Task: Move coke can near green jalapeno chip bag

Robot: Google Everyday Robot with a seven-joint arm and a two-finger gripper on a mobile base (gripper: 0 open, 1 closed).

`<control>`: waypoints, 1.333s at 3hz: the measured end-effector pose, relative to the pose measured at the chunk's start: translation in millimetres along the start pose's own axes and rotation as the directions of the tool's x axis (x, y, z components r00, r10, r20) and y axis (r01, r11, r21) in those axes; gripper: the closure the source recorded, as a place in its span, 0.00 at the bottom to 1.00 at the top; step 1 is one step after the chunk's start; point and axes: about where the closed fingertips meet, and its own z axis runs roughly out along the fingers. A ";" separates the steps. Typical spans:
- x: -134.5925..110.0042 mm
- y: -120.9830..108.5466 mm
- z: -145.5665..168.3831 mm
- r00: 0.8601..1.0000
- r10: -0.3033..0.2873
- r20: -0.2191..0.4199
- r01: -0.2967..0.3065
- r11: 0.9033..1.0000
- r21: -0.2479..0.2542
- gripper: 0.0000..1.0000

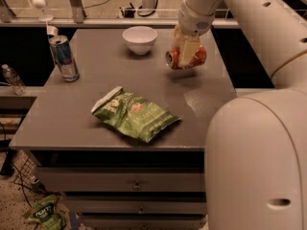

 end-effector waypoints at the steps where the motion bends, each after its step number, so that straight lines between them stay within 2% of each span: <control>1: -13.5 26.8 -35.2 1.000 -0.027 -0.003 0.027 1.000 0.012 1.00; 2: -35.7 68.4 -47.2 0.999 -0.042 -0.002 0.042 0.998 -0.039 1.00; 3: -61.7 111.5 -37.4 0.999 -0.040 0.023 0.043 0.990 -0.131 1.00; 4: -71.7 129.2 -28.9 0.999 -0.037 0.039 0.043 0.983 -0.179 1.00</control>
Offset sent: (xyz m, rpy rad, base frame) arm -0.1580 0.0091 0.0346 -0.0652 0.1242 0.0770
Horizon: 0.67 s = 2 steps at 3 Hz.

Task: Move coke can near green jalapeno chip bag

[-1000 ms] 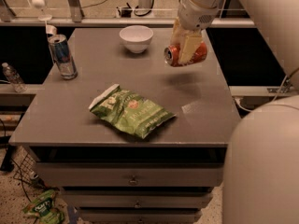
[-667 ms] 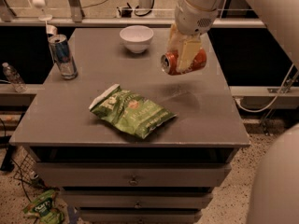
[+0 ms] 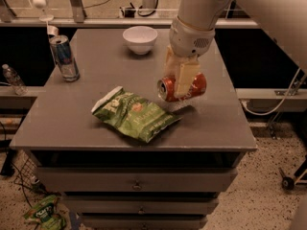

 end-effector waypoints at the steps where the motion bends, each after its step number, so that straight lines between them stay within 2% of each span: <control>1: -11.6 14.8 19.9 0.999 0.009 0.048 -0.006 0.998 -0.065 1.00; 2: -15.2 21.2 31.2 0.996 0.031 0.088 -0.022 0.995 -0.095 1.00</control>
Offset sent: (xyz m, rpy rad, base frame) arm -0.0454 0.0095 -0.0404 0.0608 0.2225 0.0006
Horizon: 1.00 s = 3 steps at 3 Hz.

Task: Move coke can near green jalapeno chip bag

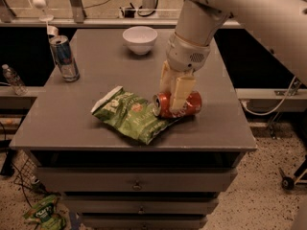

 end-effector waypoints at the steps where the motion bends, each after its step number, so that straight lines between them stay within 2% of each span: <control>1: 0.6 2.5 11.5 0.999 0.028 0.040 -0.028 0.999 -0.018 1.00; 2: -0.9 -1.4 13.0 0.999 0.028 0.046 -0.028 1.000 -0.005 0.84; 3: -2.7 -6.2 14.6 0.998 0.027 0.050 -0.028 1.000 0.011 0.53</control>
Offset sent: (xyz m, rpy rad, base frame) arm -0.0033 0.0018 -0.0107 0.0286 0.0347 -0.0213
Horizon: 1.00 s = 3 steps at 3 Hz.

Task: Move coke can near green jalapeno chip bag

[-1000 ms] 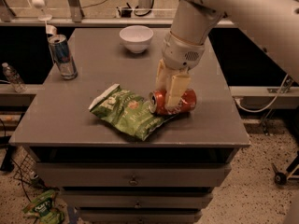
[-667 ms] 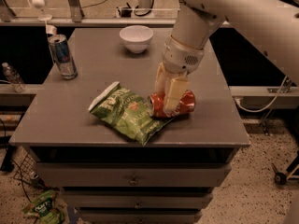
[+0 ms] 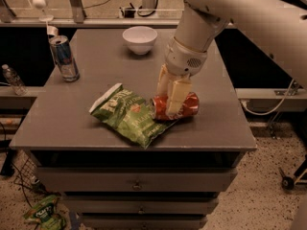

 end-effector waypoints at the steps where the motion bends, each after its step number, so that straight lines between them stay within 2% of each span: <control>1: -1.0 -2.3 1.0 1.000 -0.001 0.002 0.001 1.000 0.007 0.31; 2: -2.1 -4.9 2.2 1.000 -0.002 0.004 0.002 1.000 0.015 0.07; 3: -2.8 -6.5 3.0 1.000 -0.003 0.006 0.003 1.000 0.020 0.00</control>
Offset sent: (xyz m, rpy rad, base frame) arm 0.0017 0.0017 -0.0006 0.0038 -0.0057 -0.0016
